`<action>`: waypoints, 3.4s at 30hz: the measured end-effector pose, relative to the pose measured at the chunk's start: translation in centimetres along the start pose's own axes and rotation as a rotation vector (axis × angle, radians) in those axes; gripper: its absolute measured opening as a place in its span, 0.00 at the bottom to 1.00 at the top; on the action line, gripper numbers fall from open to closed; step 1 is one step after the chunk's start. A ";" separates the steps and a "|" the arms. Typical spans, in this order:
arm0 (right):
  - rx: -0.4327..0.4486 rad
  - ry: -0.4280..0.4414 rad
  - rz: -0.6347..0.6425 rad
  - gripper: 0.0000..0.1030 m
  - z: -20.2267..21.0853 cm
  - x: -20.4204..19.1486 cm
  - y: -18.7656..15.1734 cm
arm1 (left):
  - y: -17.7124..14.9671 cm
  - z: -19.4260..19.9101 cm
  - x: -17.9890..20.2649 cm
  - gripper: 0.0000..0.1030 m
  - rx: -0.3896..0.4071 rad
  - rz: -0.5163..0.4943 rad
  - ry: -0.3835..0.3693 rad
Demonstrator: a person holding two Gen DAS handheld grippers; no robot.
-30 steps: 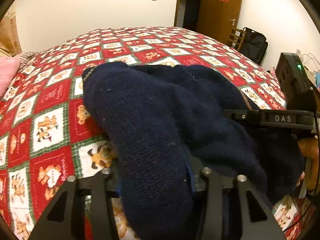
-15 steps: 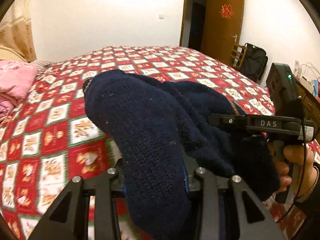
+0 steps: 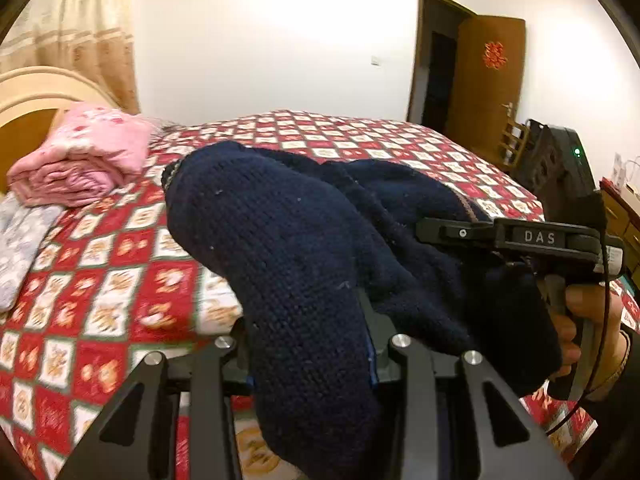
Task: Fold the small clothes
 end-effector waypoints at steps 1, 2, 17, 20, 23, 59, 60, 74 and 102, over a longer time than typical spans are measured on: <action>-0.004 0.007 0.011 0.29 -0.1 -1.0 -0.3 | -0.3 1.0 -0.5 0.38 0.009 0.008 0.010; -0.008 0.016 0.023 0.29 -0.2 -2.1 -0.6 | -0.5 1.6 -0.8 0.38 0.015 0.016 0.015; -0.048 0.088 0.128 0.29 -1.9 -12.2 -3.9 | -4.6 9.3 -5.7 0.38 0.091 0.123 0.083; -0.062 0.095 0.138 0.29 -2.6 -13.4 -4.7 | -5.4 10.1 -6.6 0.38 0.100 0.144 0.094; -0.077 0.095 0.150 0.29 -3.5 -14.2 -5.3 | -6.3 10.5 -7.5 0.38 0.100 0.171 0.104; -0.300 0.093 0.143 0.29 -15.8 -15.6 -11.0 | -15.1 7.8 -16.6 0.38 -0.005 0.361 0.096; -0.303 0.091 0.140 0.29 -16.0 -15.4 -11.1 | -15.1 7.8 -16.6 0.38 -0.003 0.357 0.094; -0.351 0.028 0.116 0.51 -17.8 -12.4 -12.4 | -17.7 7.3 -18.5 0.67 0.073 0.467 0.051; 0.198 -0.243 0.394 0.60 10.8 -20.6 -14.5 | -13.4 25.8 -6.9 0.84 0.279 0.241 0.231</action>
Point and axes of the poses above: each gripper's, at about its wrist camera, not at the fingertips, and z roughly against the way its jaws point, x to its right, y to its top, the point moved 9 cm from there along -z, roughly the way its jaws point, and after that the axes turned 15 degrees about -y, right-handed, at the moved point
